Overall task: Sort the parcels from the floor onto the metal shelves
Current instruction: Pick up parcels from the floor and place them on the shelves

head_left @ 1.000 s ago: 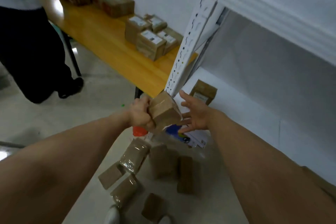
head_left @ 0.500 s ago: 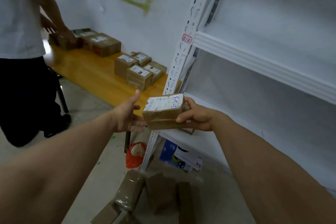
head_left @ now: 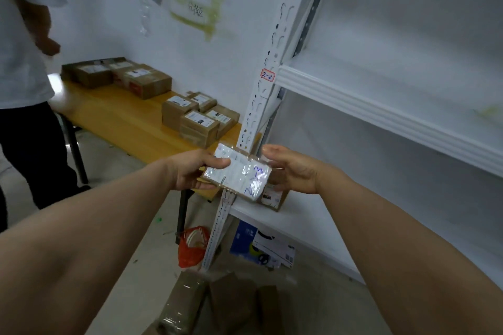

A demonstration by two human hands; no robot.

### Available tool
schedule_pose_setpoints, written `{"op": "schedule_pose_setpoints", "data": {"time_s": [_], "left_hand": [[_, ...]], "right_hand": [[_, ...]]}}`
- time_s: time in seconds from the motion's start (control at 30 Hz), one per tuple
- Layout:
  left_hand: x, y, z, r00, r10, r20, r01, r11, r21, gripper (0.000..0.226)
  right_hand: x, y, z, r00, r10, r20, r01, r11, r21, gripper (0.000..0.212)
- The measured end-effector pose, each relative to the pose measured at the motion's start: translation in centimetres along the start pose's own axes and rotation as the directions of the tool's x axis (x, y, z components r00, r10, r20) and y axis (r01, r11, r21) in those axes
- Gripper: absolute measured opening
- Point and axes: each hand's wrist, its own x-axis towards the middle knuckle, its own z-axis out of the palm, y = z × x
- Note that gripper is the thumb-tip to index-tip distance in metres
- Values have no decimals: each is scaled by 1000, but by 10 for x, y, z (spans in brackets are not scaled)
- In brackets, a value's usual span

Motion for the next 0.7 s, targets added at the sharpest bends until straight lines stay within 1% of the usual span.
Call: {"op": "schedule_pose_setpoints", "data": {"time_s": [0.07, 0.13, 0.17, 0.3, 0.37, 0.43, 0.5, 0.53, 0.57, 0.63, 0.7], "left_hand": [[-2, 12, 4, 999, 7, 35, -12, 987, 157, 62], [-4, 26, 11, 998, 7, 69, -27, 957, 287, 57], [-5, 32, 16, 996, 8, 91, -38, 942, 333, 58], [-7, 48, 36, 988, 18, 155, -88, 883, 460, 66], [-6, 51, 44, 982, 14, 190, -109, 858, 502, 66], [-5, 52, 51, 976, 27, 217, -137, 849, 510, 64], [-1, 56, 57, 976, 95, 195, -173, 883, 435, 68], [0, 60, 61, 973, 143, 182, -201, 911, 359, 69], [2, 66, 66, 962, 195, 190, -243, 931, 273, 66], [3, 84, 81, 917, 309, 252, -336, 939, 72, 44], [4, 104, 101, 878, 400, 263, -387, 917, -100, 19]], "right_hand": [[-1, -4, -1, 999, -29, -23, 28, 999, -41, 73], [-2, -6, 0, 1000, -25, -17, 24, 994, -106, 80], [-2, -7, 2, 1000, -17, -9, 15, 990, -139, 84], [-5, -7, 9, 999, 13, 43, -4, 979, -205, 94], [-10, -4, 9, 999, 28, 39, -17, 970, -244, 98], [-17, -2, 3, 999, 33, 21, -27, 968, -251, 92], [-27, -3, -9, 1000, 3, -6, -4, 979, -202, 83], [-34, -7, -18, 999, -32, -37, 25, 985, -173, 78], [-42, -11, -28, 994, -77, -79, 65, 987, -145, 73], [-60, -23, -49, 969, -170, -178, 158, 984, -83, 67], [-80, -36, -70, 933, -243, -265, 243, 969, -33, 63]]}}
